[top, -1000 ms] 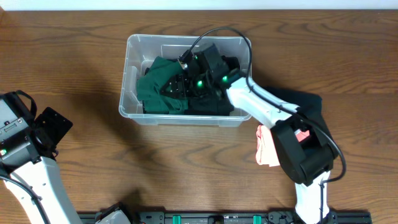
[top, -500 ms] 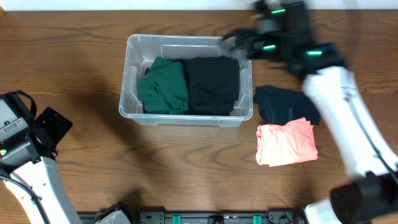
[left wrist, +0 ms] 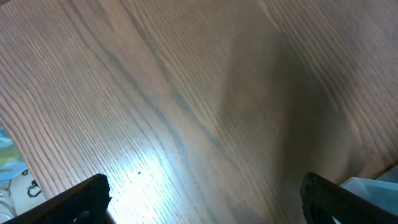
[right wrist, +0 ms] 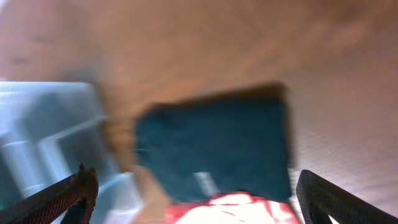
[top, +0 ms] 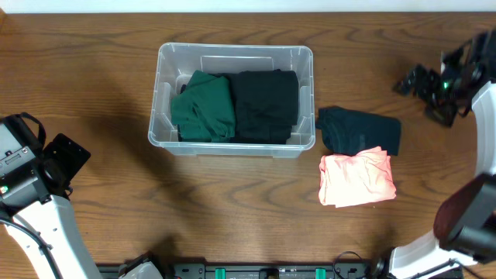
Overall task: Pack container
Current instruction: 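Move the right gripper to the dark green folded shirt and grasp it, then carry the dark green shirt with the right gripper into the bin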
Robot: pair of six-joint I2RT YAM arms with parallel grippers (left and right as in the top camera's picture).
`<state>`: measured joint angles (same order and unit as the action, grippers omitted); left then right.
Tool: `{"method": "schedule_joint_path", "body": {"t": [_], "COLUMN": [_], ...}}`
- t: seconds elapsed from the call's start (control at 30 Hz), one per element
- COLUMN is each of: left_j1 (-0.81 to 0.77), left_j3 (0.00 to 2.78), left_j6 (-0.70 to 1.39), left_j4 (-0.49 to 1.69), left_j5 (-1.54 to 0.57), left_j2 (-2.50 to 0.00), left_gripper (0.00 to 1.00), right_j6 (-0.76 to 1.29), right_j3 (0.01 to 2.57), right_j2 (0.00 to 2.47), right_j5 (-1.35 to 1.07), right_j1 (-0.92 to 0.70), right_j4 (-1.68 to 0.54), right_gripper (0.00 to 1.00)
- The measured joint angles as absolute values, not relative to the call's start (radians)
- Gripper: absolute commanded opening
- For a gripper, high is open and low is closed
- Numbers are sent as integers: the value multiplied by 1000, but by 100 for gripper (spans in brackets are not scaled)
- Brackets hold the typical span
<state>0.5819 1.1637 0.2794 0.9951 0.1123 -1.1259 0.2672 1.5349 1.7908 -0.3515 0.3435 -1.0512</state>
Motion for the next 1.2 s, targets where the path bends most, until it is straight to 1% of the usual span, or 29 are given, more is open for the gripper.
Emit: {"method": "schedule_joint_path", "body": {"t": [0.13, 0.27, 0.37, 0.5, 0.57, 0.63, 0.73, 0.77, 0.83, 0.93, 0.97, 1.0, 1.1, 1.2], "left_j1": [582, 582, 582, 582, 582, 582, 582, 582, 582, 582, 582, 582, 582, 582], "left_j3": [1164, 1164, 1164, 1164, 1164, 1164, 1164, 1164, 1164, 1164, 1164, 1164, 1164, 1164], "left_j6": [279, 280, 279, 279, 279, 279, 279, 279, 279, 279, 279, 279, 279, 279], "left_j4": [995, 995, 995, 995, 995, 995, 995, 995, 995, 995, 995, 995, 995, 995], "left_j5": [112, 112, 112, 112, 112, 112, 112, 112, 112, 112, 112, 112, 112, 112], "left_j2": [-1126, -1126, -1126, -1126, -1126, -1126, -1126, -1126, -1126, -1126, -1126, -1126, -1126, -1126], "left_gripper": [98, 98, 98, 98, 98, 98, 98, 98, 98, 98, 98, 98, 98, 98], "right_j6": [228, 183, 163, 142, 134, 123, 117, 119, 111, 102, 102, 102, 104, 126], "right_j3": [1446, 1370, 1328, 1298, 1280, 1253, 1214, 1203, 1191, 1176, 1174, 1173, 1174, 1177], "right_j2": [1872, 1943, 1984, 2003, 2003, 2001, 2000, 2000, 2000, 2005, 2006, 2006, 2003, 1976], "right_j5": [-355, -413, -450, -519, -556, -596, -640, -650, -655, -654, -657, -663, -709, -805], "right_j1": [401, 437, 443, 443, 443, 443, 443, 443, 443, 443, 443, 443, 443, 443], "right_j4": [-1011, -942, -900, -818, -773, -727, -689, -687, -692, -712, -715, -718, -727, -728], "right_gripper": [99, 98, 98, 95, 88, 74, 59, 49, 36, 9, 4, 1, 1, 1]}}
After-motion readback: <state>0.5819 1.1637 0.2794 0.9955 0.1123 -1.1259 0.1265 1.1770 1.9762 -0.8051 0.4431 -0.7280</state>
